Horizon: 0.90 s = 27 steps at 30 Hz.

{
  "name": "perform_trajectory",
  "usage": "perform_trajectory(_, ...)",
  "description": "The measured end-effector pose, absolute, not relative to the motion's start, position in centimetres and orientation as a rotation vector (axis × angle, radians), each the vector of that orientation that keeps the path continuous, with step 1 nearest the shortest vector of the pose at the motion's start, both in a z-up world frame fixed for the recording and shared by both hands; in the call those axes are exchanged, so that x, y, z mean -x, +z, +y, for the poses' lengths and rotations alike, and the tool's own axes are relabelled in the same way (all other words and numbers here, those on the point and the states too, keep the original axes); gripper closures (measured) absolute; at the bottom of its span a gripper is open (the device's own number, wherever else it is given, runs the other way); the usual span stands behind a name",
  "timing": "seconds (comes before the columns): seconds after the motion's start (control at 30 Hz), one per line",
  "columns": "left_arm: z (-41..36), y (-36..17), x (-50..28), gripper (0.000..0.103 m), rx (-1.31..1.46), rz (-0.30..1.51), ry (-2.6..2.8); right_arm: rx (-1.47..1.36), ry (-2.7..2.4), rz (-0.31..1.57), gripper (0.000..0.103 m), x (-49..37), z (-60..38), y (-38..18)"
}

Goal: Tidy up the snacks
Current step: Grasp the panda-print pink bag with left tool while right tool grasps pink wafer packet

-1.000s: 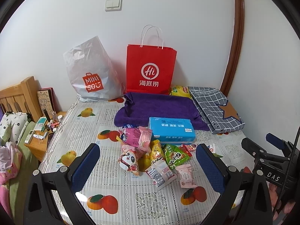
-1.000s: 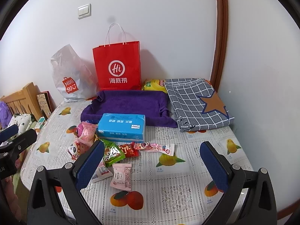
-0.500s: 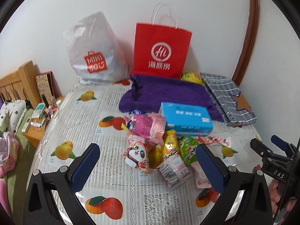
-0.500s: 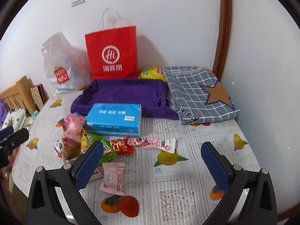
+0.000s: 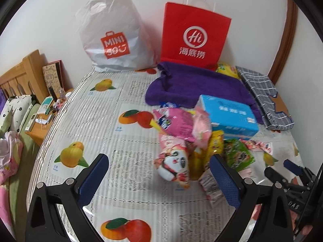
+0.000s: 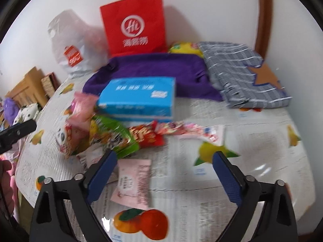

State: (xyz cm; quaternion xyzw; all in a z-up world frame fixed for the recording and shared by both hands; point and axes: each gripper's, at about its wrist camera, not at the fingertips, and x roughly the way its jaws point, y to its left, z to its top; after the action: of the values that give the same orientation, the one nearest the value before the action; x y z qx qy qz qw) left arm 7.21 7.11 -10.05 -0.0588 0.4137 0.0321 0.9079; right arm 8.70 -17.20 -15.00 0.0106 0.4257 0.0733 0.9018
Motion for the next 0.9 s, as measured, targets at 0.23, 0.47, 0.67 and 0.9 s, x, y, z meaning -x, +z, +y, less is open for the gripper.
perform_trajectory(0.23, 8.1, -12.4, -8.1, 0.003, 0.133, 0.897, 0.072, -0.044, 0.206, 1.004, 0.039, -9.5, -15.5, -18.9)
perform_trajectory(0.47, 7.5, -14.6, -8.8, 0.003, 0.137, 0.921, 0.023, -0.029, 0.274, 1.014, 0.039, -9.3, -14.0, -20.3)
perform_trajectory(0.67, 6.9, -15.8, -10.3, 0.003, 0.116, 0.949, 0.015, 0.035, 0.289, 0.99, 0.064, -8.6, -13.6, -20.3)
perform_trajectory(0.9, 5.9, -17.3, -13.2, 0.007, 0.062, 0.989, 0.015, 0.011, 0.207, 0.973, 0.07, -9.9, -17.5, -20.1)
